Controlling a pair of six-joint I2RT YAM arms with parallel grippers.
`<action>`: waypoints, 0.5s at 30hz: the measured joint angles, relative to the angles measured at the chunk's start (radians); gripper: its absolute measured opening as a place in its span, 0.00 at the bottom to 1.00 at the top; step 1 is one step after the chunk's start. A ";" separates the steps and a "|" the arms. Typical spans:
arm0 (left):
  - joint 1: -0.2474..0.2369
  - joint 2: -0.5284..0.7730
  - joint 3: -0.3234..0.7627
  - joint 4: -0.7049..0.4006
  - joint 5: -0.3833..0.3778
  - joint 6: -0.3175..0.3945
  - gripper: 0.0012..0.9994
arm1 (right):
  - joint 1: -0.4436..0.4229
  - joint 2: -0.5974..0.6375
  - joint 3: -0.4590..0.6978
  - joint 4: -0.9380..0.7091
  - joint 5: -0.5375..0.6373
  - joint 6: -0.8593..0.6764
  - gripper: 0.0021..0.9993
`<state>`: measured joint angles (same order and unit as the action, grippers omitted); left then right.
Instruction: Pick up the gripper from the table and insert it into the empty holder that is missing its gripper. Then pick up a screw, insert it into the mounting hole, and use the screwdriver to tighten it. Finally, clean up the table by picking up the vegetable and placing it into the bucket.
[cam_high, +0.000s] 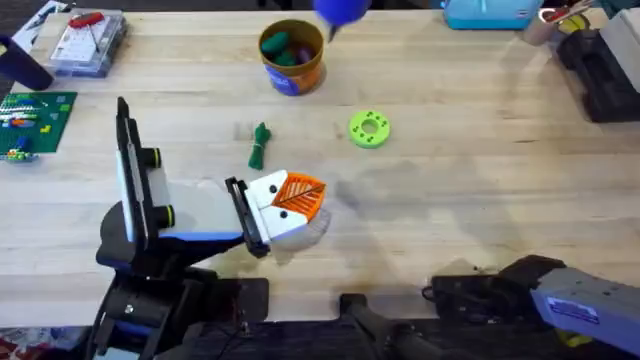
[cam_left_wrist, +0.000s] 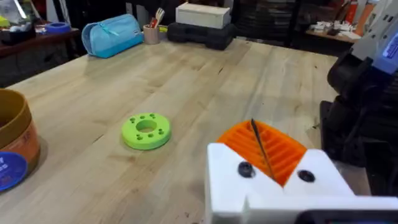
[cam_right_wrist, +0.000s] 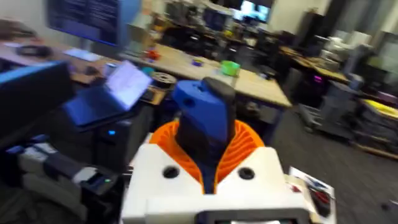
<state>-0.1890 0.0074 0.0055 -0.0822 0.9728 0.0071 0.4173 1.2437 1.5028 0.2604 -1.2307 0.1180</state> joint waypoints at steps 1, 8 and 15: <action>0.000 0.000 0.000 0.000 0.000 0.000 0.01 | 0.015 0.002 0.000 0.002 -0.005 0.001 0.04; 0.000 0.000 0.000 0.000 0.000 0.000 0.01 | 0.066 0.019 0.000 0.008 -0.017 -0.003 0.04; 0.000 0.000 0.000 0.000 0.000 0.000 0.01 | 0.073 0.061 0.000 0.008 -0.020 -0.007 0.04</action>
<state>-0.1890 0.0074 0.0055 -0.0822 0.9726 0.0072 0.4900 1.3051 1.5028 0.2686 -1.2509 0.1110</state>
